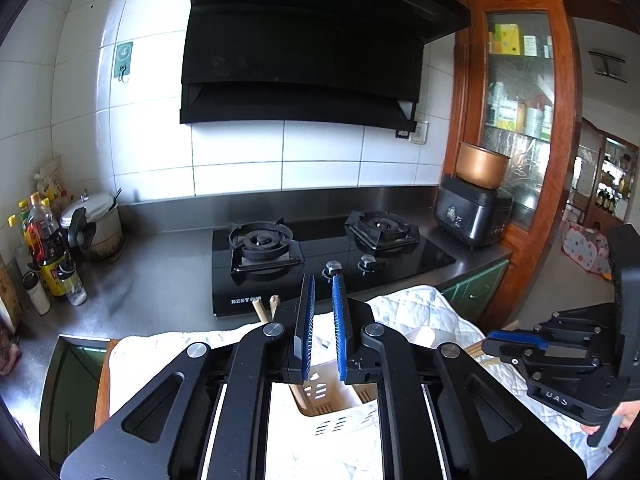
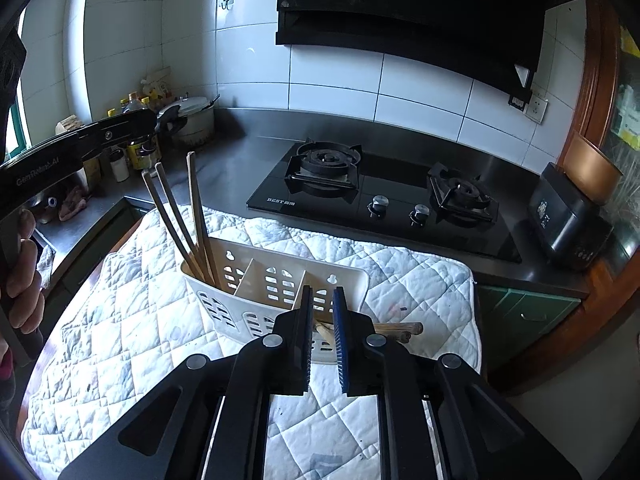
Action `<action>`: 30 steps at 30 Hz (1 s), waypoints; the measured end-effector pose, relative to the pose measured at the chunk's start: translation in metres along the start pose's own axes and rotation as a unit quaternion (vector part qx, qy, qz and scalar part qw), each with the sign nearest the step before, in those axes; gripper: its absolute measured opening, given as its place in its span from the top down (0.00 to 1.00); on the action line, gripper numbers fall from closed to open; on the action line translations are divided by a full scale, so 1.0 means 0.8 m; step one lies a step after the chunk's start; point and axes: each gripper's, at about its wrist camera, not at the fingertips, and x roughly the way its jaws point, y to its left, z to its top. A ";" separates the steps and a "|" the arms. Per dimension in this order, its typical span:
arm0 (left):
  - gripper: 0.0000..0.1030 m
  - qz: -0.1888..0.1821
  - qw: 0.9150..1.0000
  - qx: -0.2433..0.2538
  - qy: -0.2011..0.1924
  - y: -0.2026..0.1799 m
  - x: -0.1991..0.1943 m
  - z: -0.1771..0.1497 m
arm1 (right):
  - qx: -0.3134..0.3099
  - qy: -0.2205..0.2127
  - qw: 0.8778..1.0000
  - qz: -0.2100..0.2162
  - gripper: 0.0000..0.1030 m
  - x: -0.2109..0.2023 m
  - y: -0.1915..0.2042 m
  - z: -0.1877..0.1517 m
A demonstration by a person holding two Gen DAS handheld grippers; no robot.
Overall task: Organize utensils
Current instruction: 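Open both grippers to drop the chopsticks into the holder and withdraw, then close the right gripper on one remaining chopstick while the left gripper grasps the last one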
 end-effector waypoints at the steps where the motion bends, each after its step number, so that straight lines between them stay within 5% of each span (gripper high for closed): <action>1: 0.91 0.003 1.000 0.002 -0.003 -0.002 -0.005 0.001 | 0.002 -0.005 1.000 -0.001 0.86 -0.005 -0.001 0.000; 5: 0.70 0.006 1.000 0.001 -0.021 -0.006 -0.038 0.001 | 0.009 -0.032 0.999 -0.003 0.76 -0.038 -0.003 -0.006; 9: 0.66 0.004 1.000 -0.008 -0.030 -0.007 -0.078 -0.014 | 0.015 -0.052 0.999 -0.001 0.68 -0.072 0.003 -0.031; 15: 0.44 0.015 0.999 -0.026 -0.026 -0.005 -0.137 -0.067 | 0.014 -0.062 0.998 -0.010 0.56 -0.100 0.024 -0.094; 17: 0.42 0.022 0.999 -0.030 -0.018 -0.004 -0.151 -0.088 | 0.023 -0.061 0.998 -0.008 0.44 -0.105 0.028 -0.114; 30: 0.16 0.054 0.998 -0.043 0.000 -0.009 -0.219 -0.195 | 0.040 -0.047 0.998 -0.024 0.37 -0.108 0.070 -0.216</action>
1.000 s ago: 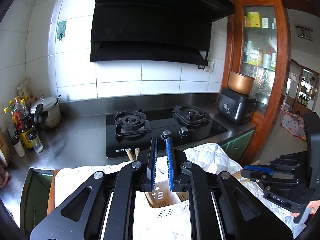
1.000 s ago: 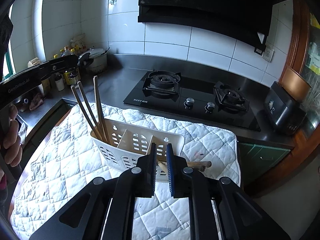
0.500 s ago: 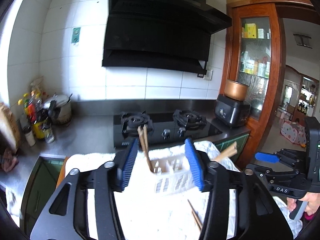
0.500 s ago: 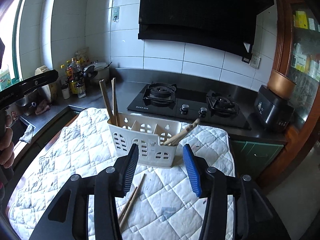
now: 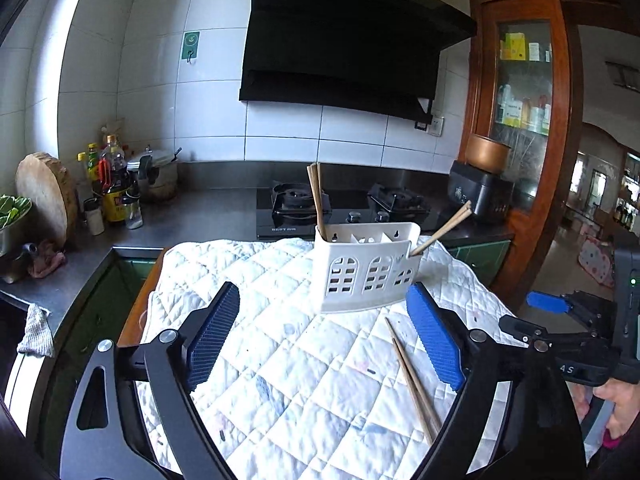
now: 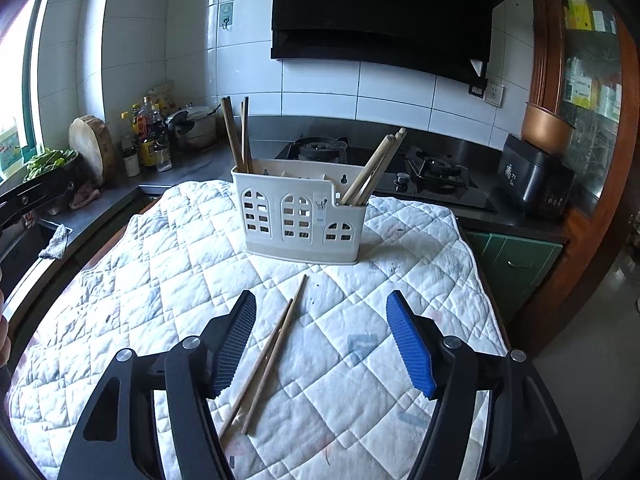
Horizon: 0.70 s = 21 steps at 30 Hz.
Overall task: Organize utensils
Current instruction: 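Close the right gripper on one remaining chopstick while the left gripper grasps the last one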
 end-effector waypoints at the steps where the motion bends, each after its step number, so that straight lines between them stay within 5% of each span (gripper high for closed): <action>1: 0.15 0.001 1.000 -0.003 0.002 0.001 -0.004 -0.007 | 0.008 0.004 1.000 0.007 0.37 0.002 0.000 -0.007; 10: 0.10 0.041 0.999 -0.009 0.016 0.010 -0.016 -0.052 | 0.038 0.036 0.998 0.026 0.37 0.024 0.017 -0.065; 21: 0.10 0.078 0.996 -0.012 0.038 0.024 -0.015 -0.083 | 0.060 0.099 0.992 0.059 0.72 0.065 0.045 -0.113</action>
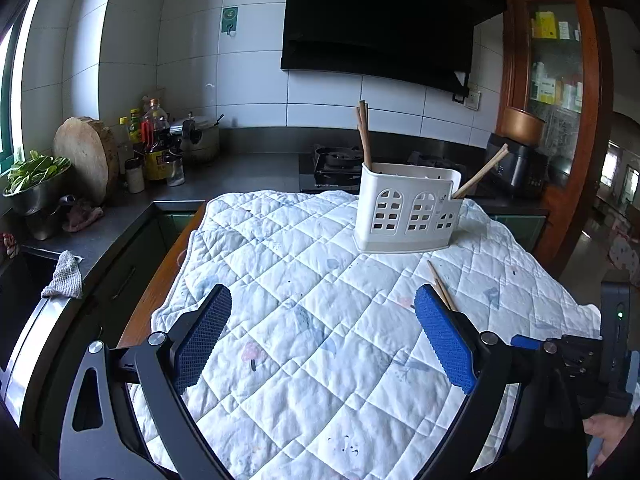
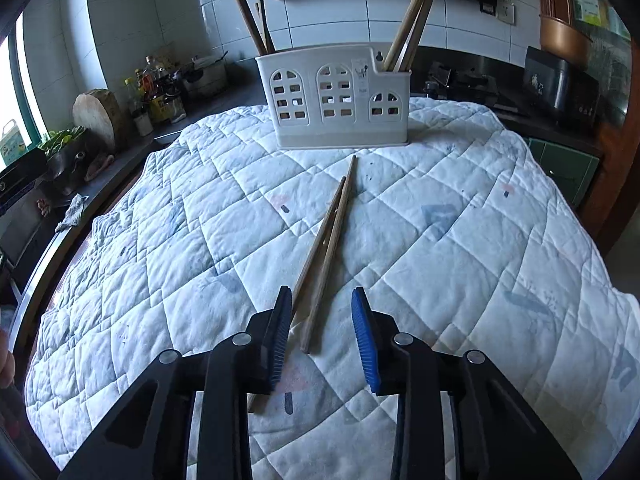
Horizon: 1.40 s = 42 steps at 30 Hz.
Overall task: Organize utensils
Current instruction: 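Close the right gripper on one remaining chopstick while the left gripper grasps the last one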
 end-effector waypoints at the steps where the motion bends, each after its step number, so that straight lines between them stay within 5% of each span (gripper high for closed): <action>1: 0.10 0.003 1.000 -0.002 0.001 0.002 0.000 -0.002 | 0.001 0.003 1.000 0.001 0.74 0.004 0.001 -0.001; 9: 0.10 0.010 1.000 -0.009 0.015 0.017 0.005 -0.017 | 0.015 0.023 1.000 0.001 0.86 0.030 0.003 0.001; 25: 0.10 0.000 0.999 -0.011 0.038 0.017 0.019 -0.034 | 0.023 0.040 0.999 -0.028 0.91 0.062 0.001 0.005; 42: 0.11 -0.071 0.993 0.011 0.093 -0.056 0.037 -0.072 | 0.030 -0.027 0.999 -0.035 0.94 -0.006 -0.030 0.009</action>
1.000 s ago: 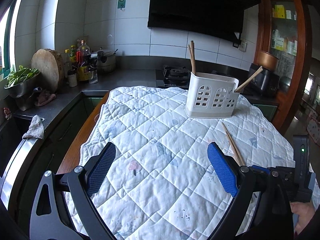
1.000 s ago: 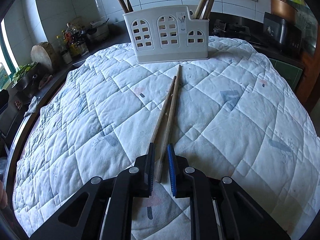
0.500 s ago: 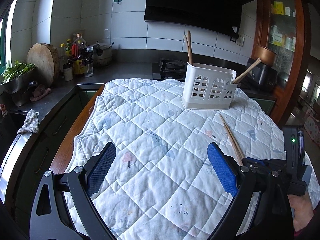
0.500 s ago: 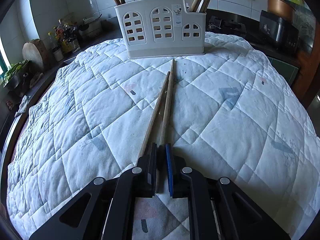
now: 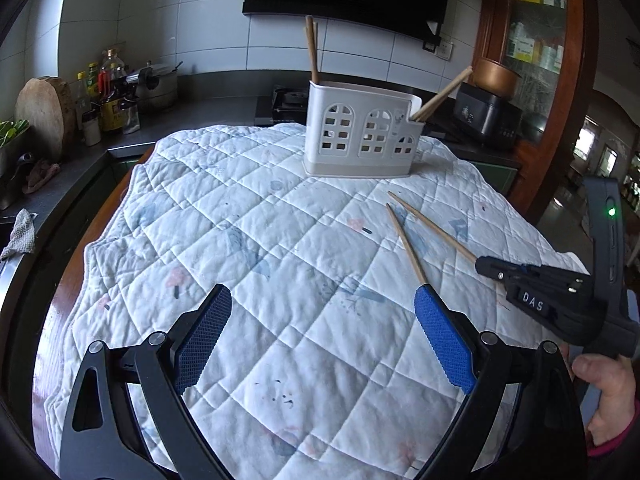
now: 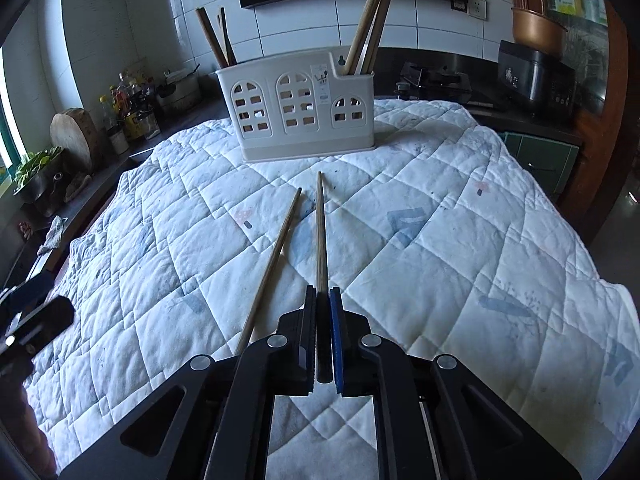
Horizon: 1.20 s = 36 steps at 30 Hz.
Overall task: Organize utensils
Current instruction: 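Close the right gripper on one remaining chopstick while the left gripper grasps the last one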
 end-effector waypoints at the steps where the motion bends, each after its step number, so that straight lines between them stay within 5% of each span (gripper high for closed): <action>1: 0.11 -0.008 1.000 0.001 0.005 -0.007 0.003 -0.003 | 0.001 -0.007 1.000 0.001 0.94 -0.007 -0.004 0.002; 7: 0.13 -0.038 0.999 0.005 0.032 -0.049 0.025 -0.021 | 0.007 -0.036 0.999 0.007 0.94 -0.041 -0.022 0.005; 9: 0.27 -0.050 0.998 0.008 0.044 -0.061 0.034 -0.025 | 0.008 -0.040 0.999 0.009 0.94 -0.046 -0.026 0.005; 21: 0.76 -0.093 0.991 -0.008 0.097 -0.094 0.090 -0.033 | 0.020 -0.047 0.999 0.018 0.94 -0.052 -0.043 0.007; 31: 0.82 -0.088 0.990 -0.014 0.111 -0.102 0.109 -0.036 | 0.018 -0.047 0.999 0.019 0.94 -0.052 -0.043 0.008; 36: 0.93 -0.069 0.991 -0.004 0.115 -0.102 0.110 -0.033 | 0.018 -0.051 0.998 0.019 0.94 -0.055 -0.042 0.009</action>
